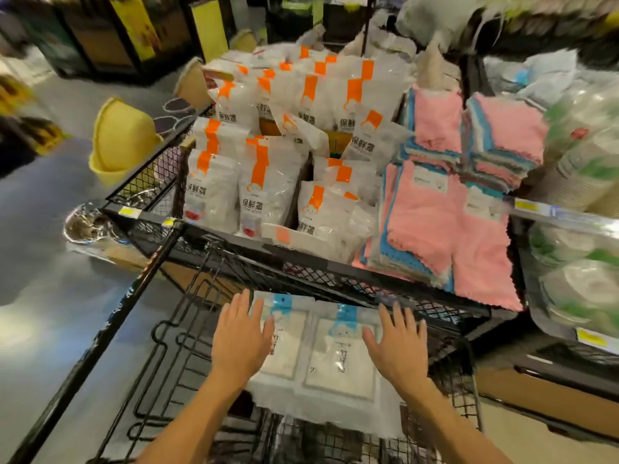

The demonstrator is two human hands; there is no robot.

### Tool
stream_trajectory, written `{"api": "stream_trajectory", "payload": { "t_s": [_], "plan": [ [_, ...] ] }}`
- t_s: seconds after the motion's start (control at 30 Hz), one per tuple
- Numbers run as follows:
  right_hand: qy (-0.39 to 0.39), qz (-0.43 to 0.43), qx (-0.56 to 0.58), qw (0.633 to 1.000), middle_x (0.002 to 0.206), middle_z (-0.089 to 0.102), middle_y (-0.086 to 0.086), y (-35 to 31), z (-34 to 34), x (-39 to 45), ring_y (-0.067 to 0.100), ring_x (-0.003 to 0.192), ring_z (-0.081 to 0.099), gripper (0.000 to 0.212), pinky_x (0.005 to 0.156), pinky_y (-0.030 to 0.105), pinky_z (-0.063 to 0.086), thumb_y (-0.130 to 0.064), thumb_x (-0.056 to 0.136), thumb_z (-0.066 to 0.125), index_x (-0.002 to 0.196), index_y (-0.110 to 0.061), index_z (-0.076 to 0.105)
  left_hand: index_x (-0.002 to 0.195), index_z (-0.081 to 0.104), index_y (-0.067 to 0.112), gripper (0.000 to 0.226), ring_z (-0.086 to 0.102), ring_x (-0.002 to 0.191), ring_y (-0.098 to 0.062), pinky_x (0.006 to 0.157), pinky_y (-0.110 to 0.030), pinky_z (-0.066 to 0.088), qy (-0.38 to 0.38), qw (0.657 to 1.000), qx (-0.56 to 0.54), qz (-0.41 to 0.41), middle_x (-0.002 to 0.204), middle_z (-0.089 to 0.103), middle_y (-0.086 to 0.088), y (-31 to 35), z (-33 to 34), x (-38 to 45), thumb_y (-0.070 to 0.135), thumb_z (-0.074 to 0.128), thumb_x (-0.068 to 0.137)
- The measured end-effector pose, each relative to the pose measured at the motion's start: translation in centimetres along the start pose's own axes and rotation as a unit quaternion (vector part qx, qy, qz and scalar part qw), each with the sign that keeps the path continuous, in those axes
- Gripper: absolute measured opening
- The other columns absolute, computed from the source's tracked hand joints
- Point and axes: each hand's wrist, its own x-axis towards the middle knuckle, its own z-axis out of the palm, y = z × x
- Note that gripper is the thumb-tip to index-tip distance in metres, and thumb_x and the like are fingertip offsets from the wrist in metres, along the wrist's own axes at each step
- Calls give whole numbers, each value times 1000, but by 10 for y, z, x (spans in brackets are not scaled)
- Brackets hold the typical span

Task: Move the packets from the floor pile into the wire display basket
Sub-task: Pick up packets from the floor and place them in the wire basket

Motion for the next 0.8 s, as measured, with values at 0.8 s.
{"api": "stream_trajectory", "payload": {
  "t_s": [0.8],
  "plan": [
    [202, 268, 74, 939, 166, 34, 2, 125, -81, -320, 26, 152, 31, 73, 125, 48, 20, -69, 97, 28, 158, -29, 37, 161, 27, 23, 63, 22, 155, -28, 125, -44, 20, 26, 931, -23, 365, 168, 23, -9, 173, -119, -175, 54, 20, 107]
  ]
}}
